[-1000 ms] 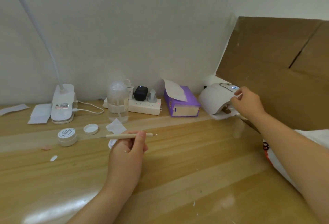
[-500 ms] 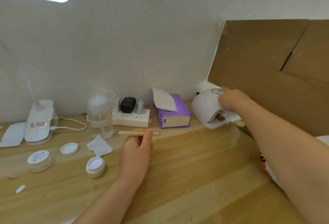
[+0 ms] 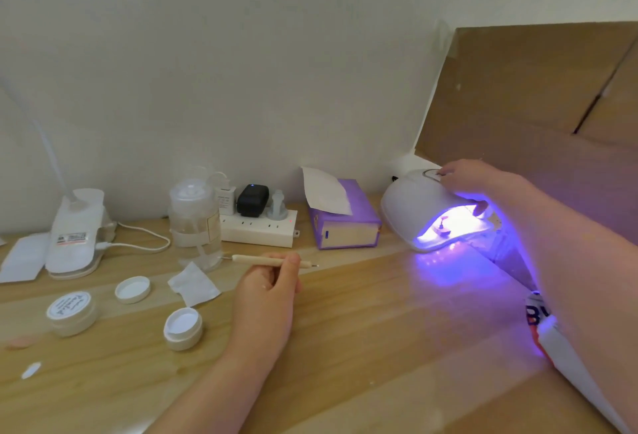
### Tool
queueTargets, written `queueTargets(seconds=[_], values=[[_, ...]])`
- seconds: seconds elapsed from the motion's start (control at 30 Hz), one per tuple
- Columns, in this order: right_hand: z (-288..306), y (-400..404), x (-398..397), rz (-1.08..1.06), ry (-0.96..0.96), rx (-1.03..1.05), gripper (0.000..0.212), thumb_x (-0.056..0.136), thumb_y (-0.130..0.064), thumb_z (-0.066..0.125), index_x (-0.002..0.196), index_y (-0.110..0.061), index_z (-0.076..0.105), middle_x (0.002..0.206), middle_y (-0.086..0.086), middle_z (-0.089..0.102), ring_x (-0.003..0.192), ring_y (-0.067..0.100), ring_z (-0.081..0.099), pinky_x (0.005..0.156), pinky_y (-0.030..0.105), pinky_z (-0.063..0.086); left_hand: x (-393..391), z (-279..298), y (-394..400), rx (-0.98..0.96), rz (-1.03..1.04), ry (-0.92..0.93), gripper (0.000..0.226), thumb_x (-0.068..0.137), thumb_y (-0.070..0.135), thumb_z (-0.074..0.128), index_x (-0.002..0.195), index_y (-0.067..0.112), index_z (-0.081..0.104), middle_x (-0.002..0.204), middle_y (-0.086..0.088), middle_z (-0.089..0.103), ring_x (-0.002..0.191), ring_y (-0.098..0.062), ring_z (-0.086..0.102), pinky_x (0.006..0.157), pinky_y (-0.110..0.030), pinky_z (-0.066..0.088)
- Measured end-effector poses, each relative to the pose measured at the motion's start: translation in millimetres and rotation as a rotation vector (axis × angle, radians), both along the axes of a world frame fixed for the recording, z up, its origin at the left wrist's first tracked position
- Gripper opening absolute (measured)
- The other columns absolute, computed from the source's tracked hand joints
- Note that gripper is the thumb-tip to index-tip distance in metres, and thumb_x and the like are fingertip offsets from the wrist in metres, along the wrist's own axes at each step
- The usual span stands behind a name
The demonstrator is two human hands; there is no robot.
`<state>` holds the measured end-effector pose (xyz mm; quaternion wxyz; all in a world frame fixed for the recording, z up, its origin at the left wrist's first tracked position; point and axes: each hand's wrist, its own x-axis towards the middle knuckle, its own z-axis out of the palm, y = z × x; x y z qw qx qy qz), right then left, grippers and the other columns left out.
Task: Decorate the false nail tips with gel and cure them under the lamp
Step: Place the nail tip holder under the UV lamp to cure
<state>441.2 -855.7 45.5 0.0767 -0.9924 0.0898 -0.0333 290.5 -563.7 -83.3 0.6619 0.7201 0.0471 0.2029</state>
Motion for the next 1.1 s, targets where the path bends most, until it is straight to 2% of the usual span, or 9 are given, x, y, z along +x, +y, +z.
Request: queueTargets(seconds=[0.23,0.33,0.4,0.53,0.63,0.7,0.77,0.9,1.1], values=[[-7,1,-9,-0.049,-0.004,0.069,0.042,0.085,-0.019,0.045,0.126,-0.009,0.041,0.112,0.013,0.051,0.067,0.028,0.058,0.041,0.029,0.049,2,-2,-1,-0.025,0.006,0.047,0.036,0.092,0.035,0.055,0.065,0.012,0.06,0.047,0.011,0.054,0.043,0.001,0.046,0.043,-0.01,0.036],[-17,7,-26,-0.049,-0.017,0.176,0.07,0.081,-0.019,0.053,0.141,-0.009,0.02,0.109,0.012,0.053,0.079,0.028,0.058,0.05,0.032,0.052,0,1,-1,-0.01,0.002,0.08,0.036,0.093,0.036,0.055,0.065,0.013,0.06,0.047,0.01,0.053,0.042,0.002,0.046,0.043,-0.012,0.037],[-24,14,-40,-0.053,-0.035,0.228,0.088,0.081,-0.022,0.061,0.147,-0.012,0.004,0.124,0.015,0.049,0.096,0.031,0.057,0.069,0.032,0.051,-4,5,0,-0.018,-0.004,0.101,0.035,0.093,0.036,0.054,0.067,0.014,0.06,0.048,0.009,0.052,0.043,0.001,0.047,0.043,-0.014,0.037],[-37,51,-77,-0.18,0.034,0.037,0.091,0.09,-0.034,0.055,0.148,-0.011,-0.01,0.151,0.019,0.012,0.137,0.04,0.018,0.107,0.039,0.024,-25,14,-3,0.044,-0.101,0.043,0.03,0.094,0.027,0.053,0.065,0.025,0.058,0.045,0.015,0.051,0.044,0.001,0.046,0.04,-0.011,0.032],[-41,96,-112,-0.109,0.014,0.064,0.062,0.091,-0.034,0.051,0.14,-0.007,0.026,0.135,0.019,0.037,0.124,0.038,0.036,0.095,0.035,0.034,-49,17,-1,0.06,-0.156,-0.002,0.028,0.094,0.025,0.054,0.067,0.028,0.062,0.049,0.017,0.052,0.046,0.002,0.045,0.043,-0.011,0.032],[-38,125,-134,0.042,-0.055,0.132,0.023,0.088,-0.026,0.051,0.099,-0.006,0.056,0.101,0.015,0.059,0.099,0.034,0.055,0.07,0.031,0.041,-65,21,13,-0.021,-0.121,-0.023,0.029,0.093,0.027,0.055,0.065,0.027,0.062,0.052,0.015,0.054,0.05,0.001,0.047,0.047,-0.011,0.036],[-34,154,-156,0.156,-0.07,0.263,0.02,0.084,-0.019,0.049,0.071,-0.006,0.057,0.074,0.014,0.066,0.07,0.029,0.061,0.062,0.03,0.046,-82,25,37,-0.075,-0.056,-0.057,0.027,0.093,0.03,0.056,0.068,0.028,0.063,0.057,0.012,0.058,0.057,-0.002,0.052,0.061,-0.016,0.044],[-25,216,-199,0.373,-0.17,0.427,0.026,0.082,-0.028,0.053,0.07,-0.006,0.061,0.07,0.009,0.067,0.056,0.02,0.054,0.065,0.037,0.053,-118,35,99,-0.018,0.01,-0.107,0.022,0.094,0.033,0.054,0.075,0.031,0.066,0.061,0.011,0.061,0.061,-0.002,0.056,0.066,-0.029,0.047],[-23,316,-264,0.803,-0.265,0.546,0.013,0.081,-0.04,0.061,0.08,-0.029,0.067,0.053,-0.014,0.049,0.053,0.0,0.047,0.054,0.021,0.039,-163,40,179,0.187,0.128,-0.114,0.016,0.092,0.035,0.056,0.08,0.041,0.065,0.071,0.01,0.067,0.067,-0.002,0.062,0.067,-0.028,0.047]])
